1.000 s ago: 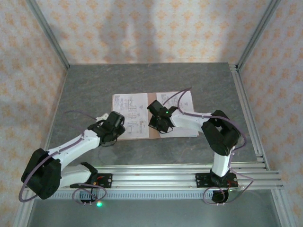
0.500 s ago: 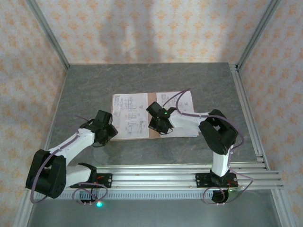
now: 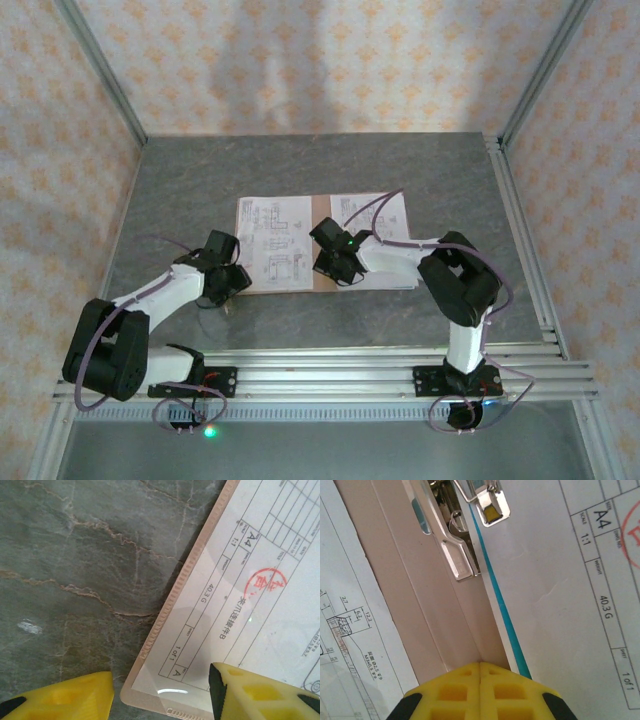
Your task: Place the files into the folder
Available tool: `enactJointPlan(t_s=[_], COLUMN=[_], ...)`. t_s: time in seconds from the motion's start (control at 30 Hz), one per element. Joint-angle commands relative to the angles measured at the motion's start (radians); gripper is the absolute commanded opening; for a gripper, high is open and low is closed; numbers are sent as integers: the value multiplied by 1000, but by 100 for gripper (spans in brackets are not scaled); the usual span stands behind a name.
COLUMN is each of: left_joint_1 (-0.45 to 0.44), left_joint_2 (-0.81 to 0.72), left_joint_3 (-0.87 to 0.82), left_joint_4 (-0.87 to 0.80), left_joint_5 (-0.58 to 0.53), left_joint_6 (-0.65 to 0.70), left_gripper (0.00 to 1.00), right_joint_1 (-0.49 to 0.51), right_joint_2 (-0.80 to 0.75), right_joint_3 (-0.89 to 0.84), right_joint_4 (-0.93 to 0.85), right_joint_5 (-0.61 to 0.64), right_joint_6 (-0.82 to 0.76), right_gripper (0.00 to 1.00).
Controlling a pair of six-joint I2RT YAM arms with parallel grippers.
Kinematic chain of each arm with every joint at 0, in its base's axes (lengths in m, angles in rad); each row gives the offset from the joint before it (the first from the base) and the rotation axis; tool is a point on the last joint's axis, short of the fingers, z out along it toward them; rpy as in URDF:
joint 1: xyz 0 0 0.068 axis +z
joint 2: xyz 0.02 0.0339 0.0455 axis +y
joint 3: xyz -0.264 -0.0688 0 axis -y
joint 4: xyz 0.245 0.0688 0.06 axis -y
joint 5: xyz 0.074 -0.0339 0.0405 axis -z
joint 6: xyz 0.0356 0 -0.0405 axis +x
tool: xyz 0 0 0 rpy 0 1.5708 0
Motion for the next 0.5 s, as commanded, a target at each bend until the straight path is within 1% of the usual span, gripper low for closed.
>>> enactJointPlan(t_s=[0.0, 0.2, 0.33, 0.47], left_joint_1=[9, 9, 10, 10], left_joint_2=[12, -70, -130, -138], left_joint_3=[5, 11, 33, 37], left_joint_4=[108, 177, 169, 160], left_joint_5=[35, 88, 87, 90], left_joint_6=[26, 8, 12, 18], left_gripper=[54, 52, 51, 50], right_joint_1=[5, 5, 5, 5], right_joint_2=[76, 75, 75, 78], right_joint_3=[-71, -79, -79, -77], right_joint_4=[-74, -66, -63, -60], right_joint_5=[32, 25, 19, 10], right_joint_6=[9, 9, 8, 5], right_gripper=[5, 4, 4, 4])
